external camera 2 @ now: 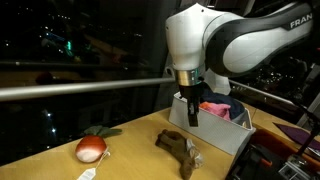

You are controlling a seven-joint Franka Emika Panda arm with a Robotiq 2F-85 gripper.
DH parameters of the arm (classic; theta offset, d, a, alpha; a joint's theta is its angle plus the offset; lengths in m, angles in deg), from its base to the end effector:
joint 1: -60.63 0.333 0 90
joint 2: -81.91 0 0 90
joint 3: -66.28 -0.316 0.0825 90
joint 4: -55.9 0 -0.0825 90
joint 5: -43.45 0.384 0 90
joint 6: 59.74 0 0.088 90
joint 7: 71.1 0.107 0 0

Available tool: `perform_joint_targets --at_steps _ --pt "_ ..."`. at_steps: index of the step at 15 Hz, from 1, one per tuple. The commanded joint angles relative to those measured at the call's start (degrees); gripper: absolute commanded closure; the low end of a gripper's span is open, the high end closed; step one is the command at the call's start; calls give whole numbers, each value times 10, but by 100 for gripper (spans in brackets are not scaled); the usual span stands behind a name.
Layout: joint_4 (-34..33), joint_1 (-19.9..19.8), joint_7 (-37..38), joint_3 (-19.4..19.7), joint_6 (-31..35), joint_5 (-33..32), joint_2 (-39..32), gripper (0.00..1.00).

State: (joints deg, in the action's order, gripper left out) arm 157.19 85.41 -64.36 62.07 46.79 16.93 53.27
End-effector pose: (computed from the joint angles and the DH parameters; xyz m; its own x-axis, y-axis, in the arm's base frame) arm 0.5558 0.2650 0.2602 0.7979 0.4719 -0.3750 0.5941 -0.7205 0.3575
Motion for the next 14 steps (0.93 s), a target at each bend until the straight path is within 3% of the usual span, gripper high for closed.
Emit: perform_joint_targets --at_steps 1,11,14 --pt "-8 -15 1 -15 -1 -13 4 74" --pt "21 -39 17 -32 161 77 -65 3" --pt "31 -28 43 -25 174 84 -80 0"
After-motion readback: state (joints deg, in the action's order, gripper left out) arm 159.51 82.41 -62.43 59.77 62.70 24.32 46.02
